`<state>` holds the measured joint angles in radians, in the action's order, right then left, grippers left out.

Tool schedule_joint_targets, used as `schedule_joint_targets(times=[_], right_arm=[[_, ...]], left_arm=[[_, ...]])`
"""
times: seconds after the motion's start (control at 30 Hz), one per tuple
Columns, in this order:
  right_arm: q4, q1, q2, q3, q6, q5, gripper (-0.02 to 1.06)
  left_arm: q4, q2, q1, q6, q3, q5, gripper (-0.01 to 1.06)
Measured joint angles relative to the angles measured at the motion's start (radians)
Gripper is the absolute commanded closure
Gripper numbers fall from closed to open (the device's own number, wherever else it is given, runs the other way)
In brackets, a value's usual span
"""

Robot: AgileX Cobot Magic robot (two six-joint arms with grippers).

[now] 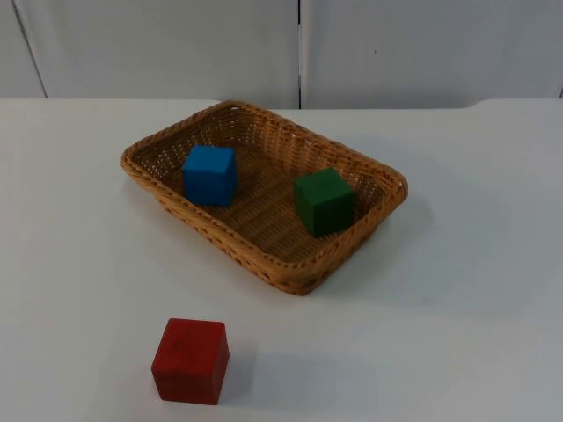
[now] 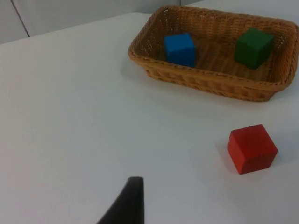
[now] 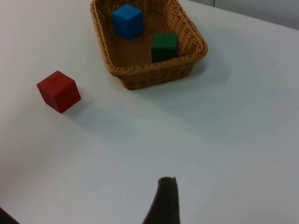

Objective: Pick up one cube with each hand and place exactly two cubes into the same basket, leaving the remaining cube outside.

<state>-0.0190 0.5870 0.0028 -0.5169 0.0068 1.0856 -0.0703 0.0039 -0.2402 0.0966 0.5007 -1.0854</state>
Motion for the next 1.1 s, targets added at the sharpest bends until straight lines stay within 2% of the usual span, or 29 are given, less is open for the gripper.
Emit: schedule_joint_targets(times=[0.17,0.37,0.4,0.43,0.53,0.57,0.6,0.63,1.1], right_arm=[[0.0,0.0,0.0,0.0,0.0,0.0,0.36],[0.0,0.0,0.0,0.0,0.0,0.0,0.34],[0.0,0.0,0.0,0.0,0.0,0.0,0.3],[0.0,0.0,0.0,0.0,0.0,0.0,0.3],[0.0,0.0,0.0,0.0,0.0,0.0,0.1],[0.0,0.0,0.0,0.0,0.0,0.0,0.1],[0.0,0.0,0.0,0.0,0.0,0.0,0.02],[0.0,0.0,0.0,0.0,0.0,0.0,-0.01],[0.0,0.0,0.0,0.0,0.0,0.0,-0.01]], left_arm=[[0.041,0.0,0.0,-0.071,0.0,0.0,0.0],[0.049,0.0,0.0,-0.086,0.0,0.0,0.0],[0.049,0.0,0.0,-0.086,0.0,0.0,0.0],[0.049,0.0,0.0,-0.088,0.0,0.0,0.0],[0.049,0.0,0.0,-0.088,0.0,0.0,0.0],[0.049,0.0,0.0,-0.088,0.0,0.0,0.0],[0.049,0.0,0.0,-0.088,0.0,0.0,0.0],[0.049,0.0,0.0,-0.088,0.0,0.0,0.0],[0.051,0.0,0.0,-0.089,0.0,0.0,0.0]])
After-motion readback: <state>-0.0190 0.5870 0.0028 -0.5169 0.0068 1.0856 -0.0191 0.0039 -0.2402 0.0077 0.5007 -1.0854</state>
